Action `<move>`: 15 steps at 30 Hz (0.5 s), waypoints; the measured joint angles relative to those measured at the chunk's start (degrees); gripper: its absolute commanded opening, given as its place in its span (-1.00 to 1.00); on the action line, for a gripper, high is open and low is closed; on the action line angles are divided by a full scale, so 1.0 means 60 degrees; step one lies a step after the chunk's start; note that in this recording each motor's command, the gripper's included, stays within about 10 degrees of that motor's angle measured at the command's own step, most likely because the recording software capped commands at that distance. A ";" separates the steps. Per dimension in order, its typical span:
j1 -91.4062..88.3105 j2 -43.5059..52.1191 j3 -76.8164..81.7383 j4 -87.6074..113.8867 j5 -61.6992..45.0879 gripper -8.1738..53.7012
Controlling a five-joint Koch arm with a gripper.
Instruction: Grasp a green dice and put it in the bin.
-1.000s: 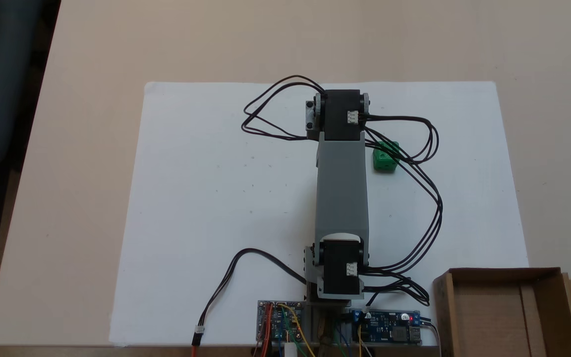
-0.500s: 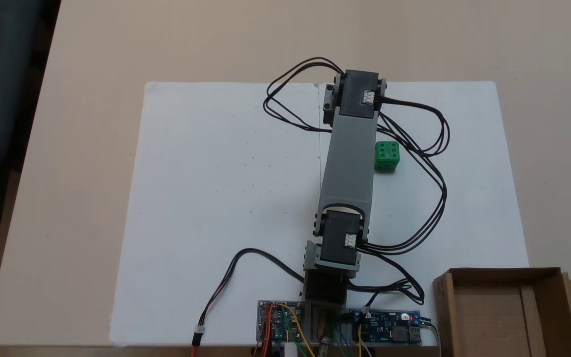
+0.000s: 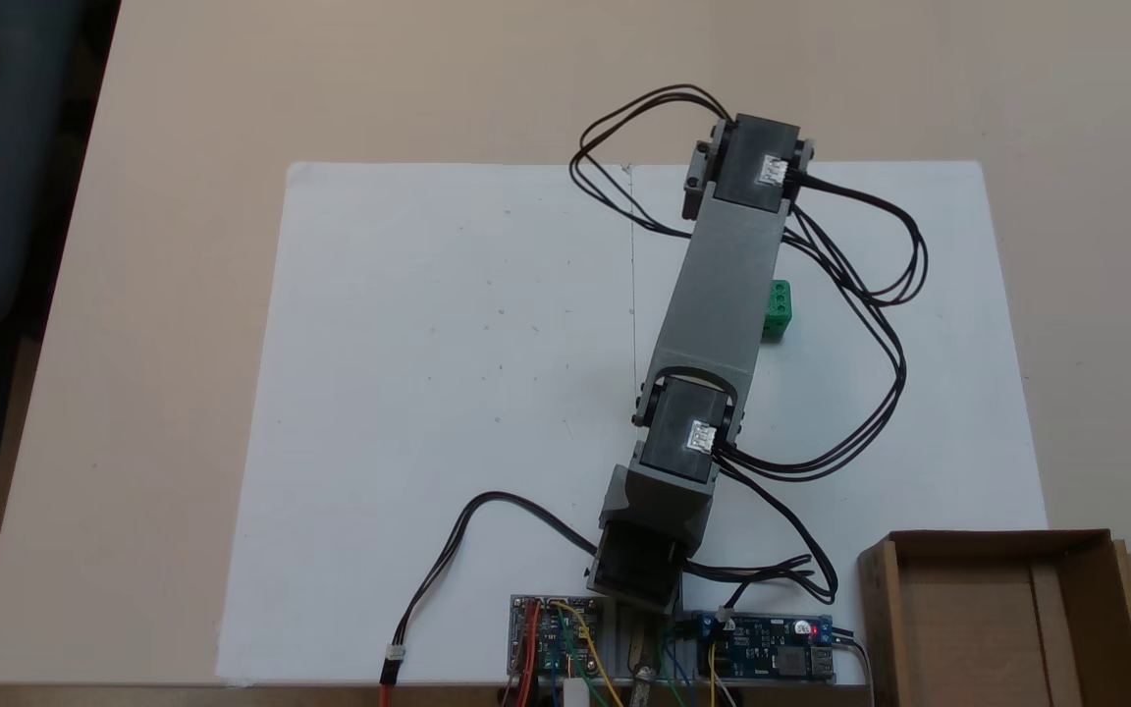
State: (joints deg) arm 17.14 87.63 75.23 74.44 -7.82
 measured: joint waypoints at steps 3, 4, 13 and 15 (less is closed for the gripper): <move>0.0337 -0.0234 -0.0088 0.0000 -0.0073 0.73; 0.0396 -0.0337 -0.0117 0.0000 -0.0103 0.73; 0.1055 -0.0996 -0.0425 0.0000 -0.1113 0.73; 0.1172 -0.1069 -0.0425 0.0000 -0.1538 0.74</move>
State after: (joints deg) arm 24.17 81.21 72.69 74.44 -17.05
